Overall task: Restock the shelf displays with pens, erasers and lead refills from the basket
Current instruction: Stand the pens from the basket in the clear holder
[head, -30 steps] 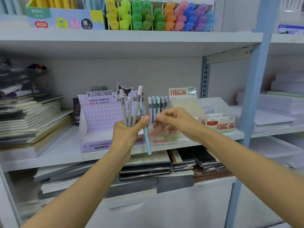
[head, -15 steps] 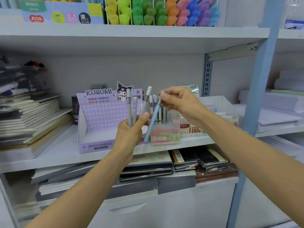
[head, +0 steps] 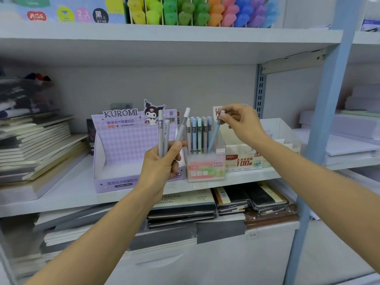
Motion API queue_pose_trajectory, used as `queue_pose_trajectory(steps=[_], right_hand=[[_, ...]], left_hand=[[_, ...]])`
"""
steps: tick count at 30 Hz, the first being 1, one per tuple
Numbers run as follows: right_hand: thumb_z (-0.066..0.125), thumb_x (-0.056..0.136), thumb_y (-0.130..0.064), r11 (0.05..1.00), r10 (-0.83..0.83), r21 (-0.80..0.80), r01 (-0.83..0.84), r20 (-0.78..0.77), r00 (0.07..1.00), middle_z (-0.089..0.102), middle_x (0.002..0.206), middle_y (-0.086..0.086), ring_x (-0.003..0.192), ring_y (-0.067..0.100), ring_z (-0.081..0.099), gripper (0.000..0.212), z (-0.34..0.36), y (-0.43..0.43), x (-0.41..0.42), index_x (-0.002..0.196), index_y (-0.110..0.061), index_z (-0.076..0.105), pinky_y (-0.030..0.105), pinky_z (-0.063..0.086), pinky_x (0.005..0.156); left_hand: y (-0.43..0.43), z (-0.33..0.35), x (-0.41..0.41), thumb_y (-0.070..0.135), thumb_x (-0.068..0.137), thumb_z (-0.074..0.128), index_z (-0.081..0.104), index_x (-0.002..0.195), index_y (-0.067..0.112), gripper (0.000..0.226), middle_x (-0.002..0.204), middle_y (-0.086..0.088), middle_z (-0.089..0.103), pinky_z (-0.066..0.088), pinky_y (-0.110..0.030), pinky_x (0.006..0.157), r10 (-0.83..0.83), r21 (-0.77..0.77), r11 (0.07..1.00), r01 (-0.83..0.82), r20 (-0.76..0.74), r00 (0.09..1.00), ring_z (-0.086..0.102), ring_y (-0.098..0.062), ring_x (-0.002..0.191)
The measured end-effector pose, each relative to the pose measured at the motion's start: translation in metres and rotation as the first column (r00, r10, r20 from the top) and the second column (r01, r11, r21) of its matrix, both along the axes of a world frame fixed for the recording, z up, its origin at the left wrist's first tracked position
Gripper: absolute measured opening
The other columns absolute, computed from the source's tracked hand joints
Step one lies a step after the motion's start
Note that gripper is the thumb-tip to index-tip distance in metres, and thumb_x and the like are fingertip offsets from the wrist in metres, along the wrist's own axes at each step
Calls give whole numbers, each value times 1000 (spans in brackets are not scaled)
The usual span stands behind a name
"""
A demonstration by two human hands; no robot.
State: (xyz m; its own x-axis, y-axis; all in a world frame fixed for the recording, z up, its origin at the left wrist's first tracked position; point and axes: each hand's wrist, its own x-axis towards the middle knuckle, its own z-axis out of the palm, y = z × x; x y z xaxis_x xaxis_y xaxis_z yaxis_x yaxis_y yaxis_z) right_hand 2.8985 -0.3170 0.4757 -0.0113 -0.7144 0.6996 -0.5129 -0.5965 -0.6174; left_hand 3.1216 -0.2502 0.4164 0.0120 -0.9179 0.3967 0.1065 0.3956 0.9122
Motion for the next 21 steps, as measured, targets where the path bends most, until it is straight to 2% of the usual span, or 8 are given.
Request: queue_pose_trajectory(steps=[6,10,13,16,18,20,21], right_hand=[[61,94,-13,999,23,47,-16,-154,988,70,89,-1,78,-1,66,16,9,-4,-3,108,-9,67,8,49,68],[66,91,-13,997,43,68,-37,-89,995,71,90,6,83,13,69,20,9,-7,5,110,-10,62,17,54,75],[70,88,-15,999,-36,19,38,-77,996,70,93,3,85,12,64,18,2,-11,12,104,-9,66,23,53,81],[72,86,-19,991,-131,12,134,-138,982,63,93,-7,81,6,54,13,-3,-14,14,98,-13,72,23,46,74],[71,87,-25,985,-163,21,169,-160,973,60,99,-6,82,5,51,17,0,-9,12,101,-15,74,21,40,74],[68,89,-30,985,-166,10,170,-160,973,59,101,-5,89,10,54,24,2,-2,11,109,-17,72,24,44,78],[65,91,-29,993,-113,10,115,-125,986,62,100,-4,89,12,57,26,2,2,12,113,-16,71,26,48,80]], left_hand=[[-2,-3,4,26,91,65,71,102,14,17,61,6,59,40,-16,45,0,19,1000,0,-2,1000,43,-7,45],[-5,-4,4,26,89,68,65,103,11,20,64,1,64,41,-17,43,0,19,1000,0,-9,1000,45,-9,45],[-6,-5,5,26,88,70,65,104,10,23,64,1,65,42,-17,43,-4,21,1000,5,-15,1000,46,-9,45],[-5,-7,3,26,88,69,65,102,12,21,63,2,65,41,-16,42,-8,25,1000,8,-14,1000,46,-9,44],[-6,-8,2,26,88,69,66,100,13,18,62,3,65,42,-17,43,-5,23,1000,6,-20,1000,47,-9,44],[-8,-8,2,27,88,68,67,99,14,17,63,3,65,42,-17,42,-7,25,1000,8,-24,1000,47,-9,43],[-9,-9,2,29,88,68,67,98,14,18,63,3,65,42,-16,42,-10,24,1000,10,-22,1000,47,-9,43]])
